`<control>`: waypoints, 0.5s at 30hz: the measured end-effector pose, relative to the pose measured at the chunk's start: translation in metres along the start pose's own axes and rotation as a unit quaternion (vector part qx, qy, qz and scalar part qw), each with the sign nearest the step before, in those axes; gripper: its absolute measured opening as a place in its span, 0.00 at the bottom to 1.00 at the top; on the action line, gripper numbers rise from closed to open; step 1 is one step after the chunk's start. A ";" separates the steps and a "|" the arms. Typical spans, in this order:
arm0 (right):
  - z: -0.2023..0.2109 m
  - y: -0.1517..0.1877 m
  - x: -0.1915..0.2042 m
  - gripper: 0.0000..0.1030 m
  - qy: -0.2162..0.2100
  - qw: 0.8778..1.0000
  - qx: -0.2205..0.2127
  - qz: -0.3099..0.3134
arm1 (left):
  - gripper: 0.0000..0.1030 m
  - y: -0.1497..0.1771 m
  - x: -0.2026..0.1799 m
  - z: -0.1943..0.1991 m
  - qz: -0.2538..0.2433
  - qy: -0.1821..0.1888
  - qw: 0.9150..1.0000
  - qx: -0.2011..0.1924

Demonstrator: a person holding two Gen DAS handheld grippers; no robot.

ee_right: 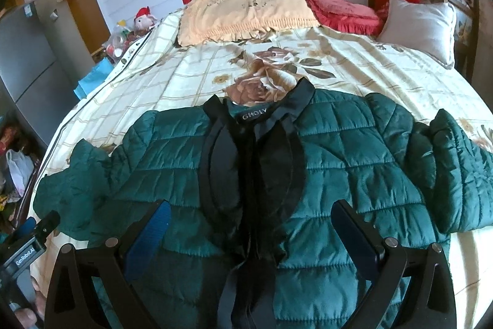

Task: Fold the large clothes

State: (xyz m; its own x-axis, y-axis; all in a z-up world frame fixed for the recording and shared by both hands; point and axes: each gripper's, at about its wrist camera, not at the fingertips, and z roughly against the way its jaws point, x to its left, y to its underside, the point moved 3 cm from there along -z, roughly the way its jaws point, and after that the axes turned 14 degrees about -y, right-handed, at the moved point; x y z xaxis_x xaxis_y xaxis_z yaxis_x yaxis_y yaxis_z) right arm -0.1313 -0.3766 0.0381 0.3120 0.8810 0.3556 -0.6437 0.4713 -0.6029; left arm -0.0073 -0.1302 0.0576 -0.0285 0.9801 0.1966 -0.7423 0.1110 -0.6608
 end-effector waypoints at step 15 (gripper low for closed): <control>-0.012 0.006 0.008 1.00 -0.004 1.000 0.017 0.018 | 1.00 -0.011 0.046 -0.041 0.028 -0.041 0.999 0.016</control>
State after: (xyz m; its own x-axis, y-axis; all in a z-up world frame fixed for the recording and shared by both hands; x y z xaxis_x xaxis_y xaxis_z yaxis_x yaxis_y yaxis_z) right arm -0.1242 -0.3663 0.0291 0.2818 0.8970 0.3404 -0.6777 0.4373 -0.5912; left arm 0.0270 -0.0800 0.0437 -0.1245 0.9675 0.2201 -0.7589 0.0500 -0.6493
